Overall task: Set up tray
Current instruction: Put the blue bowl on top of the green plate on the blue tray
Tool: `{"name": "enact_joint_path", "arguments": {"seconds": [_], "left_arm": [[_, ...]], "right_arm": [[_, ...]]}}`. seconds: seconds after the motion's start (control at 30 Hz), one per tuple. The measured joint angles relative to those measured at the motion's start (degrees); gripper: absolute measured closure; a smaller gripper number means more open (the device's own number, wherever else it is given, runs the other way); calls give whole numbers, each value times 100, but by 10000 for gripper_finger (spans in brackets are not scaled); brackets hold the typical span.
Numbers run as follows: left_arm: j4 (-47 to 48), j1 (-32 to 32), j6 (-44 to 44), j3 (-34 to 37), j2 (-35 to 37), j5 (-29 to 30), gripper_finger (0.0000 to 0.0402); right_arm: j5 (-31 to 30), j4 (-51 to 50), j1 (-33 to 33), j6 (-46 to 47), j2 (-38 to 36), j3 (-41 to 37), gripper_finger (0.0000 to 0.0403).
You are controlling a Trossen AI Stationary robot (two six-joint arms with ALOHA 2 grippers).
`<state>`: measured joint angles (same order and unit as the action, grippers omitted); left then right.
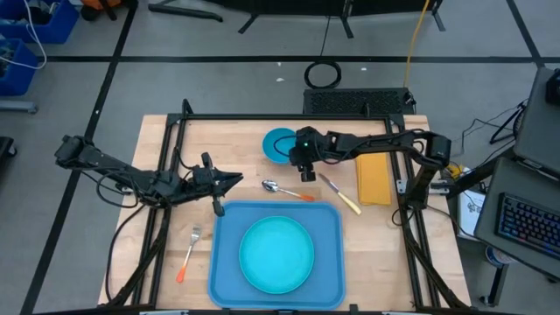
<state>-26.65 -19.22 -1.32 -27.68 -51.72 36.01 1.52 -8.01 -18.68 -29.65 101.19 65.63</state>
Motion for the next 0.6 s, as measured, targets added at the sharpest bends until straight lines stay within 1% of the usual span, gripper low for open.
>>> {"name": "enact_joint_path", "arguments": {"seconds": [0.47,0.6], "left_arm": [[4,2,13,0,0,-6,360],[4,2,13,0,-1,-9,360]], "right_arm": [[36,-1,-90,75,0,0,247],[241,0,-90,186,0,0,248]]}}
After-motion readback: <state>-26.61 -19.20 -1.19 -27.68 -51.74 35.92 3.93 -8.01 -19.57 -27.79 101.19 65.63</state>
